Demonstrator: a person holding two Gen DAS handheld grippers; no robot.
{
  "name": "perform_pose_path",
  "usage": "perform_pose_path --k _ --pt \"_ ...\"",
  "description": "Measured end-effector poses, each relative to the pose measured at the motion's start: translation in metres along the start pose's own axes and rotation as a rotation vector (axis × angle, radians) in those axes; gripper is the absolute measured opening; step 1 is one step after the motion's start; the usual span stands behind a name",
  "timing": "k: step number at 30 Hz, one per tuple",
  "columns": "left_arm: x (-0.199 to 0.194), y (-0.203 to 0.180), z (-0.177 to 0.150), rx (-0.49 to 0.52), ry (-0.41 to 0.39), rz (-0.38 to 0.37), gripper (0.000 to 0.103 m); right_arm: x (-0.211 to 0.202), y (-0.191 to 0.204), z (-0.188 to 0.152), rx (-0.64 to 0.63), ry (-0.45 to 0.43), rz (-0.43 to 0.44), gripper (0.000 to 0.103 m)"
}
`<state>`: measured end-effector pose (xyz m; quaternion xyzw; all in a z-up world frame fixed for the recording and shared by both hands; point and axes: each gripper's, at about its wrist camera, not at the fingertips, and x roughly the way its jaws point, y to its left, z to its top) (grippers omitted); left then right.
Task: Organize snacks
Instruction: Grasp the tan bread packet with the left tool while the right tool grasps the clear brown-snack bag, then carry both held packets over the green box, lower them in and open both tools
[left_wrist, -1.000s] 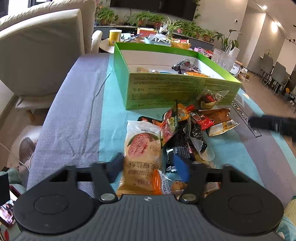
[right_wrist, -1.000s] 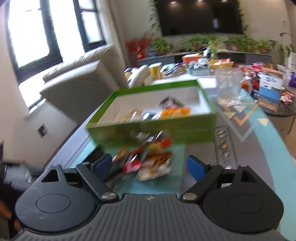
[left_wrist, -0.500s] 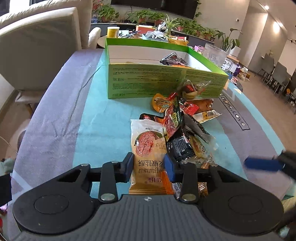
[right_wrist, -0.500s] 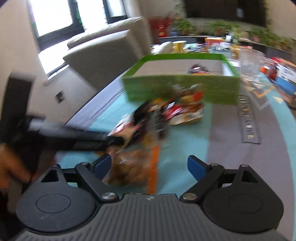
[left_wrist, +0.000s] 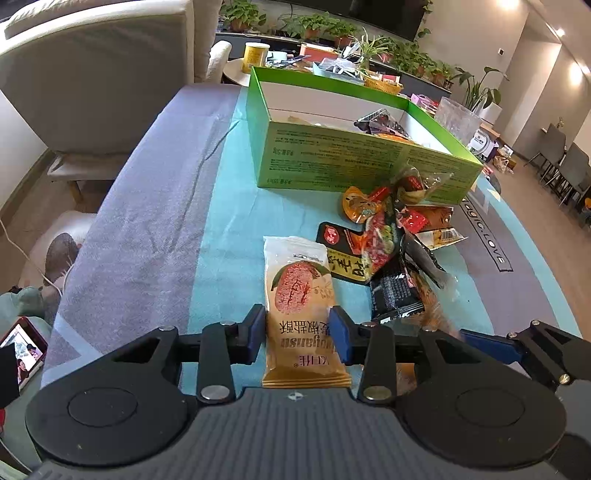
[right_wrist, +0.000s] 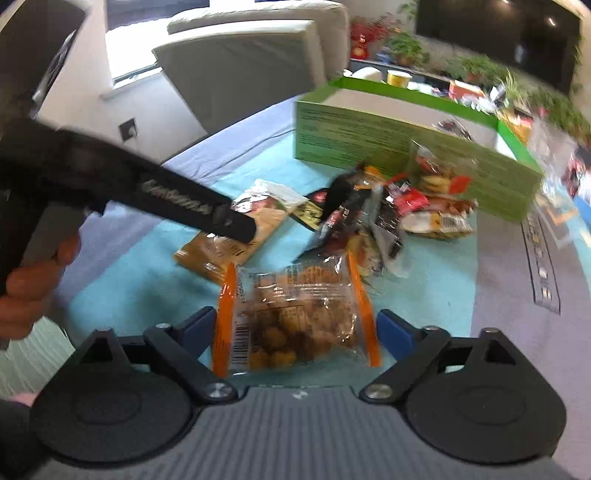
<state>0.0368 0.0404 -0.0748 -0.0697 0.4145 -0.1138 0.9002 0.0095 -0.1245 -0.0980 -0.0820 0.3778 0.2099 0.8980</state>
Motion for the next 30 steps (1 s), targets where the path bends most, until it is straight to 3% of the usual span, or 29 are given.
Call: perform_pose_path --k 8,14,16,17,18,22,26,30 --pt "0.001 -0.006 -0.002 0.020 -0.001 -0.041 0.058 -0.019 -0.042 -0.005 0.111 -0.034 -0.083 0.059" --pt "0.008 -0.021 -0.002 0.110 -0.020 0.001 0.061 -0.024 -0.059 -0.007 0.189 -0.050 -0.110 0.059" --pt "0.010 -0.021 -0.002 0.116 -0.034 0.008 0.058 -0.026 -0.061 -0.006 0.198 -0.058 -0.108 0.059" --pt "0.011 -0.021 -0.003 0.120 -0.043 0.021 0.043 -0.029 -0.061 -0.006 0.201 -0.063 -0.104 0.059" --pt "0.011 -0.020 -0.002 0.131 -0.051 0.044 0.036 -0.032 -0.060 -0.006 0.201 -0.069 -0.101 0.059" --pt "0.002 -0.010 0.000 0.059 -0.063 0.000 0.035 -0.049 -0.060 -0.003 0.193 -0.118 -0.114 0.059" --pt "-0.018 -0.015 0.006 0.086 -0.147 0.000 0.035 -0.053 -0.069 0.003 0.210 -0.152 -0.127 0.059" --pt "-0.029 -0.021 0.014 0.099 -0.183 -0.008 0.035 -0.053 -0.076 0.015 0.205 -0.183 -0.143 0.059"
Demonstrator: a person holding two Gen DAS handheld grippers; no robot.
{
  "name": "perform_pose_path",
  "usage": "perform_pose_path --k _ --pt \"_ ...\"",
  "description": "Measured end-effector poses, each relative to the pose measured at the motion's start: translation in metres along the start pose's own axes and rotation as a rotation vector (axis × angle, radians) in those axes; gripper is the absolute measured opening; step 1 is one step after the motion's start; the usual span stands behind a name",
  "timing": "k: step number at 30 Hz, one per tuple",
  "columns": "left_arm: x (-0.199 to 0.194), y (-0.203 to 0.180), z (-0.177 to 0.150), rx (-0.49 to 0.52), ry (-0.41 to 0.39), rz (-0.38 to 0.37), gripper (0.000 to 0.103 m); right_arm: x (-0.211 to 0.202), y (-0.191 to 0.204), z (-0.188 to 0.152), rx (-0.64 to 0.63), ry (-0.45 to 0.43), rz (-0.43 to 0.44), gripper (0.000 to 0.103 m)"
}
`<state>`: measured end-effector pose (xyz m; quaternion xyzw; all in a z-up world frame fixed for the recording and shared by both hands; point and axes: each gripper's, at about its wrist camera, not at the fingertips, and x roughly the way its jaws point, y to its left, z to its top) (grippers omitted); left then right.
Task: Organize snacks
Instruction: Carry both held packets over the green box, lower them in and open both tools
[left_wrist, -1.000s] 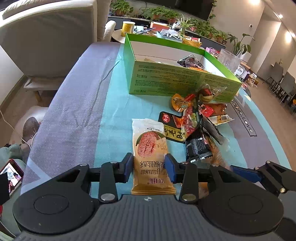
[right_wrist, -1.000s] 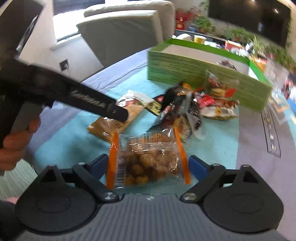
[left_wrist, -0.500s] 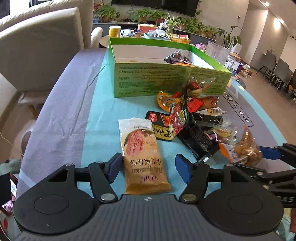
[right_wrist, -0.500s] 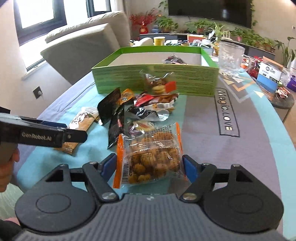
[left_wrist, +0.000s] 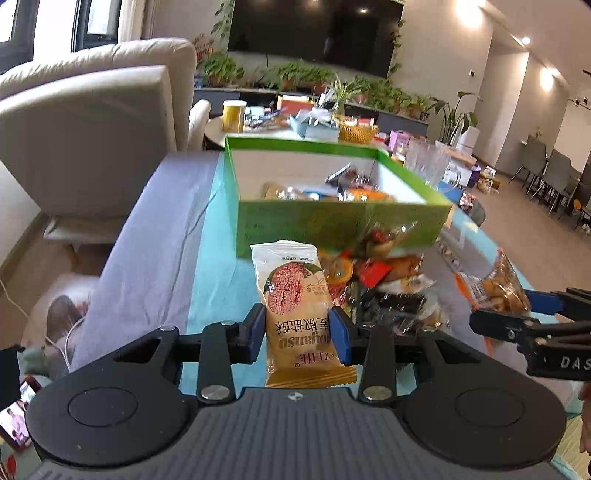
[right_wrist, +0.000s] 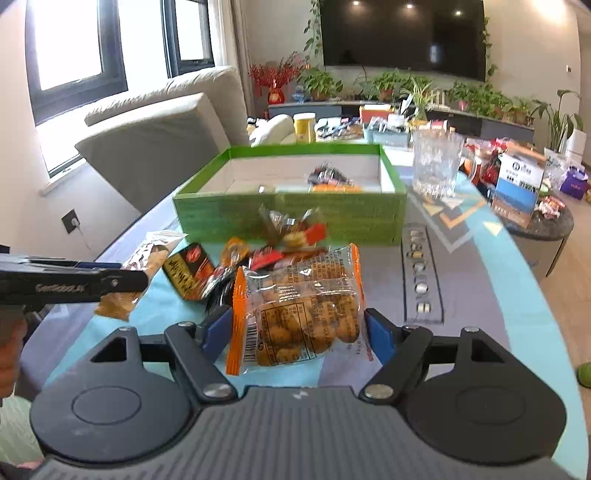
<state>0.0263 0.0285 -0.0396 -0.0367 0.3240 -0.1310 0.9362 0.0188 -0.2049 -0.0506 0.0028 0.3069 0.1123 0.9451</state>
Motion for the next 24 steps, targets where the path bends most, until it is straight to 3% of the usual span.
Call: perform_pose_path --k 12,24 --pt "-0.009 0.001 0.025 -0.011 -0.087 -0.016 0.035 0.007 -0.008 0.036 0.036 -0.091 0.014 0.059" --pt "0.009 0.011 0.041 -0.048 -0.092 -0.006 0.035 0.018 -0.008 0.058 0.023 -0.134 0.019 0.059"
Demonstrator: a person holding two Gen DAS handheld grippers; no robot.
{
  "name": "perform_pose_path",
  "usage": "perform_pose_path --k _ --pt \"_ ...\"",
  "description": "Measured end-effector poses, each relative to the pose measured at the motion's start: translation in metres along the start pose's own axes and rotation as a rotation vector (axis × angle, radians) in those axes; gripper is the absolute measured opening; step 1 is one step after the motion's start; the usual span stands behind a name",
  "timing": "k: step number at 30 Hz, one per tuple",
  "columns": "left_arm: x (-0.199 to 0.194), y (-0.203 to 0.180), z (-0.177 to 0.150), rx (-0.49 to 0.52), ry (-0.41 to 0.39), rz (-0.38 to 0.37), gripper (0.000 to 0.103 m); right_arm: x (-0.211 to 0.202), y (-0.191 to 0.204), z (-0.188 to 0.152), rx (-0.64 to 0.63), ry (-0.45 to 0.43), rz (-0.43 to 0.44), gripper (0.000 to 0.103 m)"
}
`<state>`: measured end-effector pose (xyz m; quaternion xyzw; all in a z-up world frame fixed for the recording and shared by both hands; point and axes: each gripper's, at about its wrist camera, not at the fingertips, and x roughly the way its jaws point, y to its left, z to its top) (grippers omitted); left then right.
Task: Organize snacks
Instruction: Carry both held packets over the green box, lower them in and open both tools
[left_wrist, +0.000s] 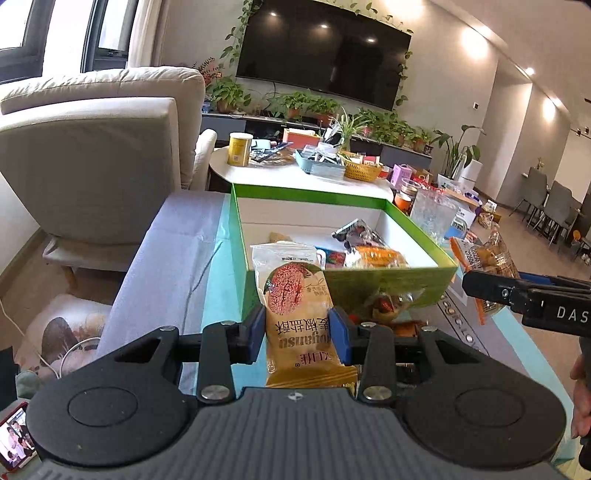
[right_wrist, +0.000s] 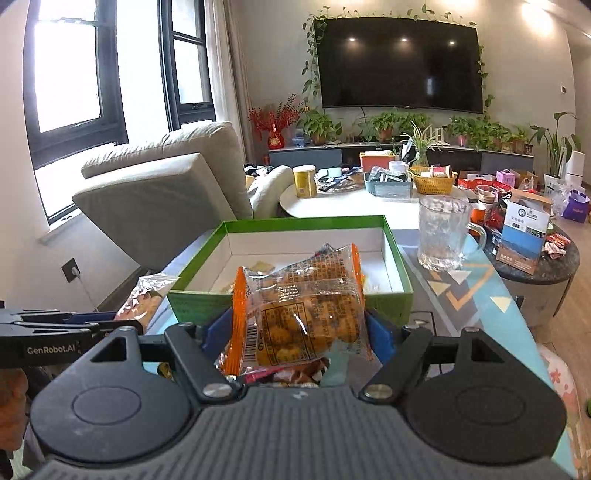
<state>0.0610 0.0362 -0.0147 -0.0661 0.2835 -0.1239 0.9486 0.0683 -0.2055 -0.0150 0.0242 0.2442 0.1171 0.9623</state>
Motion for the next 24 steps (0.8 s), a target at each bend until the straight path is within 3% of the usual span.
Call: perform_pose_path --k 10,24 --pt "0.022 -0.014 0.043 0.011 -0.094 0.006 0.035 0.026 0.000 0.022 0.019 -0.023 0.029 0.059" --pt "0.077 -0.014 0.064 -0.017 -0.076 0.007 0.036 0.061 -0.017 0.038 0.061 -0.002 0.007 0.059"
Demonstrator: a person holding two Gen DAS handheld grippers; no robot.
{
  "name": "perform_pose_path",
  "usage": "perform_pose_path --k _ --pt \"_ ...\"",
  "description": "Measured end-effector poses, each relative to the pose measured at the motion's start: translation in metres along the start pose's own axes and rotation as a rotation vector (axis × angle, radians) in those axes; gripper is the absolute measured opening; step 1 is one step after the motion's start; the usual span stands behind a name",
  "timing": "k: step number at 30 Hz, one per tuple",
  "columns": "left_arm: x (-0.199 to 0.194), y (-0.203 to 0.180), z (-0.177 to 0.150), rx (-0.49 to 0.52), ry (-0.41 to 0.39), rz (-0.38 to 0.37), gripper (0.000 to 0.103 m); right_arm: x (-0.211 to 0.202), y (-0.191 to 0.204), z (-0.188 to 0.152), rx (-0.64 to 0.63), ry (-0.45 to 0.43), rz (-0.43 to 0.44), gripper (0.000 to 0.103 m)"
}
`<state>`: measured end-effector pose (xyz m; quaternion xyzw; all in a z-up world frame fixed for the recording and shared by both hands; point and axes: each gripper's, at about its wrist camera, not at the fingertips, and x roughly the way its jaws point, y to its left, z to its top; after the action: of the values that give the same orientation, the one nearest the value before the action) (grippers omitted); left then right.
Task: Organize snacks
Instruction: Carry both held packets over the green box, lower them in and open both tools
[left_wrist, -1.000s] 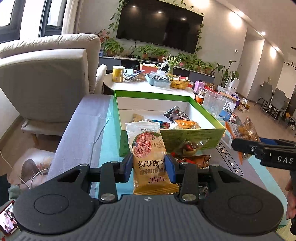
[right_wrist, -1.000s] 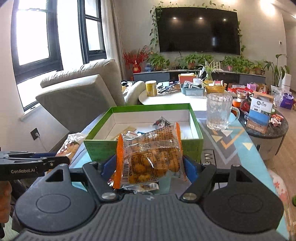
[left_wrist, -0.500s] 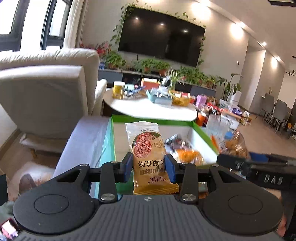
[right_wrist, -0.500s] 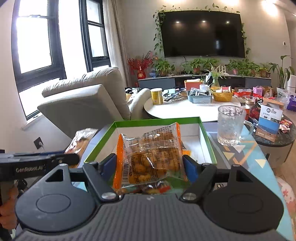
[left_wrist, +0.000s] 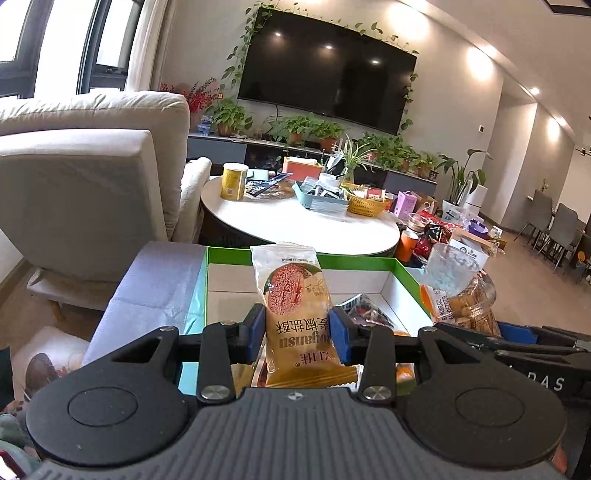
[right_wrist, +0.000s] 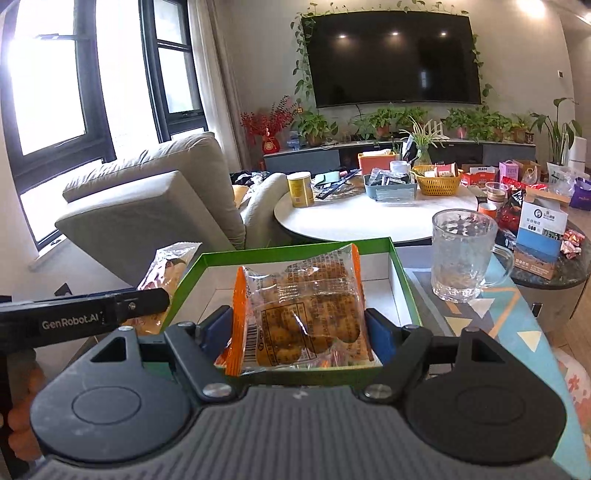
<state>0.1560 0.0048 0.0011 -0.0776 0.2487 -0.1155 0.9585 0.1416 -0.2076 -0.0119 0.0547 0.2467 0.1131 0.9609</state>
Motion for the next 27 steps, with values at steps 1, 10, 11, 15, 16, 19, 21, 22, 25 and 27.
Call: perform_pose_path --k 1,10,11,15,16,19,21,22,25,27 --pt "0.004 0.000 0.002 -0.004 -0.002 0.001 0.036 0.003 -0.001 0.001 0.004 0.001 0.001 0.059" --pt "0.036 0.003 -0.001 -0.019 0.015 0.018 0.036 0.038 0.000 0.003 0.033 0.034 -0.002 0.059" --pt "0.040 0.004 -0.003 -0.019 0.024 0.021 0.036 0.040 0.000 0.002 0.035 0.038 -0.003 0.059" --pt "0.052 0.009 -0.006 -0.030 0.055 0.026 0.032 0.050 -0.001 0.002 0.037 0.054 -0.009 0.059" --pt "0.053 0.010 -0.007 -0.030 0.060 0.027 0.028 0.052 -0.001 0.001 0.036 0.058 -0.012 0.059" --pt "0.058 0.012 -0.009 -0.036 0.076 0.021 0.026 0.056 -0.001 -0.001 0.040 0.071 -0.015 0.059" --pt "0.058 0.010 -0.009 -0.032 0.075 0.019 0.026 0.058 -0.002 -0.004 0.047 0.080 -0.015 0.059" --pt "0.058 0.010 -0.009 -0.031 0.075 0.019 0.026 0.059 -0.003 -0.005 0.050 0.083 -0.017 0.059" --pt "0.058 0.008 -0.009 -0.032 0.079 0.017 0.026 0.059 -0.003 -0.007 0.057 0.087 -0.020 0.059" --pt "0.058 0.008 -0.009 -0.036 0.084 0.019 0.026 0.057 -0.004 -0.007 0.061 0.087 -0.023 0.059"
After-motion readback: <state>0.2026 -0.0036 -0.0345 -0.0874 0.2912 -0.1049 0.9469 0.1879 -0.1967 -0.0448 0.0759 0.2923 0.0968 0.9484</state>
